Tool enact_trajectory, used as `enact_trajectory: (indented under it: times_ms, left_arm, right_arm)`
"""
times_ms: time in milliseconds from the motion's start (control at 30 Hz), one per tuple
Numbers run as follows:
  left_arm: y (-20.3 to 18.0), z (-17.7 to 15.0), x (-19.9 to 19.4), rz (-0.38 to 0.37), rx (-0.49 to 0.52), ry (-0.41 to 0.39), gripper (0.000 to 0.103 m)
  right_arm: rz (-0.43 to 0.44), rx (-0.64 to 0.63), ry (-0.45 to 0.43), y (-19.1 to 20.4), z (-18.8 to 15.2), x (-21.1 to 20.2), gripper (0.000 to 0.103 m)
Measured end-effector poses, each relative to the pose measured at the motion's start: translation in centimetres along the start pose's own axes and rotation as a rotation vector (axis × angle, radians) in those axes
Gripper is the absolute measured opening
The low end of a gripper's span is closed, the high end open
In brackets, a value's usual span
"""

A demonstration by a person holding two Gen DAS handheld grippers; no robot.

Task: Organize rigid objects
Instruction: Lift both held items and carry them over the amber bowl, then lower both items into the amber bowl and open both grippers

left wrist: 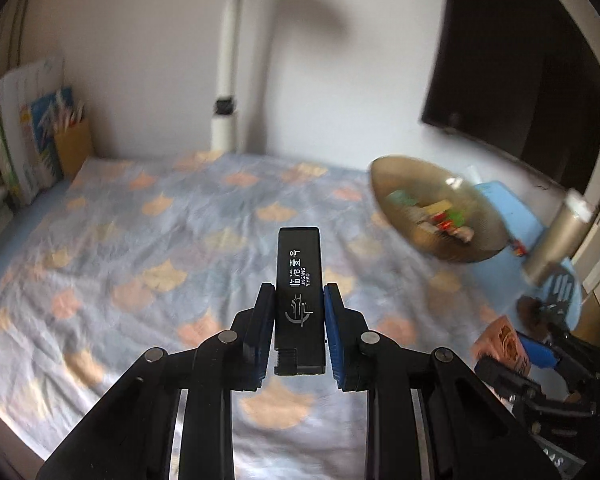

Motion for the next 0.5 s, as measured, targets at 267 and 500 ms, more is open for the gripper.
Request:
enact_trajectory:
  times_ms: [267,500]
  left_arm:
    - [-10.5,6.5,0.8,-0.126,0.096,-0.074,0.021]
    - [-16.1,7.7,5.9,-0.159,0.154,-0.039,0.021]
  right_arm:
    - [-0.205,0.074,-0.127,-9.0,4.3,-7.2,0.04]
    - [-0.303,0.178,-0.125,-16.0,6.7,-7.1,0.04]
Point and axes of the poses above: each gripper's, at about its wrist camera, not at the fingertips, and x roughly the way its jaws point, y to its left, z to its top, the point moved 5 cm from there along x, roughly the way its jaws point, and after that the axes turned 13 degrees about -x, right-handed, at the moved point
